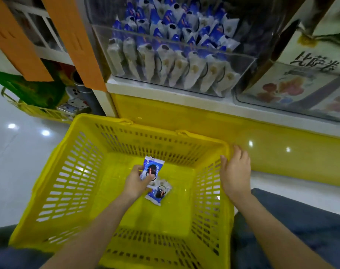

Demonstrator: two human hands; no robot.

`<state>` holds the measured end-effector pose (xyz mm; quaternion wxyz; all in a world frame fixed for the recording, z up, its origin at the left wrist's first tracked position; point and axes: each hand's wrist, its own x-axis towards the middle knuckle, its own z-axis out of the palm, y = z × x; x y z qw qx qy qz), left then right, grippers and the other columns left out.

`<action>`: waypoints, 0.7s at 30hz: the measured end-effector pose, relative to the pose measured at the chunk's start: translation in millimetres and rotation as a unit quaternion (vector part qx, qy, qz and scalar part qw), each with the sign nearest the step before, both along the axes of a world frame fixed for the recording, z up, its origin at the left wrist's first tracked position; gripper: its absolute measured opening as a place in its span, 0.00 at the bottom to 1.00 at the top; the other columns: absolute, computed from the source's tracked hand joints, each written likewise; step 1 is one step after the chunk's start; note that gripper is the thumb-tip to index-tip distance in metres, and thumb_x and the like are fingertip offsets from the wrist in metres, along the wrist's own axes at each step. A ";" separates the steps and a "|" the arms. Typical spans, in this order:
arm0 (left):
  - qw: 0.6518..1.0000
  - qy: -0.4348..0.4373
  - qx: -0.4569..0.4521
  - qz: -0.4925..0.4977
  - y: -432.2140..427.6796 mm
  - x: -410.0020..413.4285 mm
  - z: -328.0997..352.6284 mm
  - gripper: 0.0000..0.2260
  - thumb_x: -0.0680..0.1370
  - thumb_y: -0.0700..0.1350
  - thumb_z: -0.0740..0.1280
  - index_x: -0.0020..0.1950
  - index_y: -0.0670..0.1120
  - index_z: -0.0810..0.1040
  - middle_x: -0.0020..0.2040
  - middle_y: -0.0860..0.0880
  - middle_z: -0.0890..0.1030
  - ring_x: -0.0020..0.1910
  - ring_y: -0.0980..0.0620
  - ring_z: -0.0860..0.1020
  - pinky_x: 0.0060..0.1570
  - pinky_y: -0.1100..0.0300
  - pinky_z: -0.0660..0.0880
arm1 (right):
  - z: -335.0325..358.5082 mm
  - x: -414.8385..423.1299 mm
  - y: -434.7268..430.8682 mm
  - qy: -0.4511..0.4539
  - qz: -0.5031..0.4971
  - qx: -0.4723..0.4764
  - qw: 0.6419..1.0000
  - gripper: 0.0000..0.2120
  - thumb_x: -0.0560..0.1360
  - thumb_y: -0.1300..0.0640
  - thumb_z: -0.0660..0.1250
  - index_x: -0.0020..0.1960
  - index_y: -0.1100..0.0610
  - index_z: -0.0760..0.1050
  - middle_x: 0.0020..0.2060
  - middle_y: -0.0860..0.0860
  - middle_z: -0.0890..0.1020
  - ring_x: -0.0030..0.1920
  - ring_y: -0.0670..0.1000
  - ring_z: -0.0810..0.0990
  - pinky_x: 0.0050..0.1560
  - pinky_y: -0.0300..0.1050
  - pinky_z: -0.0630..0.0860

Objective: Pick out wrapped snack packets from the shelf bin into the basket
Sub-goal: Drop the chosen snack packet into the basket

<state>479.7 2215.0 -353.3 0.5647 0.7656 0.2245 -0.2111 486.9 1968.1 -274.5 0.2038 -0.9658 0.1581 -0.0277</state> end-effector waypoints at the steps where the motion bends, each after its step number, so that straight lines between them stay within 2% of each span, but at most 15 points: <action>1: 1.000 0.017 0.015 0.009 -0.1 2.8 -12.1 0.17 0.75 0.39 0.68 0.61 0.38 0.67 0.51 0.41 0.75 0.39 0.48 0.77 0.30 0.59 0.75 | -5.7 -1.6 -3.0 0.005 -0.012 0.044 0.999 0.20 0.79 0.58 0.59 0.67 0.66 0.64 0.58 0.63 0.72 0.60 0.62 0.69 0.58 0.51 0.64; 4: 0.996 0.051 0.071 0.010 4.3 6.0 -45.4 0.18 0.76 0.38 0.67 0.63 0.34 0.67 0.57 0.34 0.75 0.52 0.34 0.76 0.45 0.45 0.74 | -19.4 -5.4 -6.6 -0.014 -0.025 0.139 0.990 0.14 0.81 0.54 0.54 0.60 0.61 0.70 0.49 0.57 0.74 0.51 0.58 0.73 0.42 0.40 0.60; 6: 0.993 0.073 0.094 0.005 8.0 5.3 -62.2 0.18 0.76 0.37 0.67 0.63 0.33 0.67 0.56 0.31 0.76 0.53 0.31 0.76 0.48 0.42 0.73 | -23.1 -4.5 -7.9 -0.046 -0.036 0.138 0.989 0.14 0.81 0.53 0.52 0.57 0.60 0.72 0.46 0.55 0.75 0.47 0.56 0.74 0.38 0.38 0.57; 12: 0.981 0.113 0.149 -0.055 8.4 4.2 -90.3 0.16 0.78 0.37 0.62 0.65 0.33 0.67 0.62 0.34 0.74 0.58 0.37 0.74 0.46 0.53 0.68 | -24.2 -3.9 -8.3 -0.067 -0.034 0.139 0.987 0.17 0.80 0.50 0.50 0.56 0.58 0.73 0.44 0.48 0.74 0.42 0.48 0.72 0.37 0.37 0.59; 17: 0.969 0.103 0.201 -0.100 3.8 7.3 -88.4 0.15 0.80 0.39 0.60 0.65 0.33 0.67 0.63 0.34 0.72 0.59 0.37 0.73 0.55 0.48 0.70 | -23.5 -3.6 -8.3 -0.055 -0.039 0.155 0.986 0.16 0.80 0.51 0.52 0.59 0.57 0.73 0.46 0.51 0.78 0.40 0.45 0.72 0.37 0.33 0.64; 19: 0.962 0.101 0.221 -0.126 2.1 7.5 -80.2 0.16 0.80 0.39 0.59 0.66 0.35 0.65 0.65 0.34 0.69 0.61 0.37 0.72 0.56 0.48 0.69 | -21.6 -3.7 -7.4 -0.052 -0.038 0.159 0.985 0.17 0.80 0.50 0.51 0.61 0.57 0.72 0.49 0.52 0.78 0.43 0.47 0.74 0.41 0.39 0.67; 21: 0.959 0.088 0.224 -0.152 1.3 8.6 -67.4 0.16 0.80 0.38 0.59 0.66 0.35 0.65 0.65 0.35 0.68 0.61 0.38 0.71 0.57 0.49 0.69 | -19.4 -4.2 -5.8 -0.051 -0.038 0.151 0.986 0.17 0.81 0.50 0.51 0.63 0.57 0.71 0.51 0.52 0.78 0.45 0.48 0.74 0.43 0.42 0.67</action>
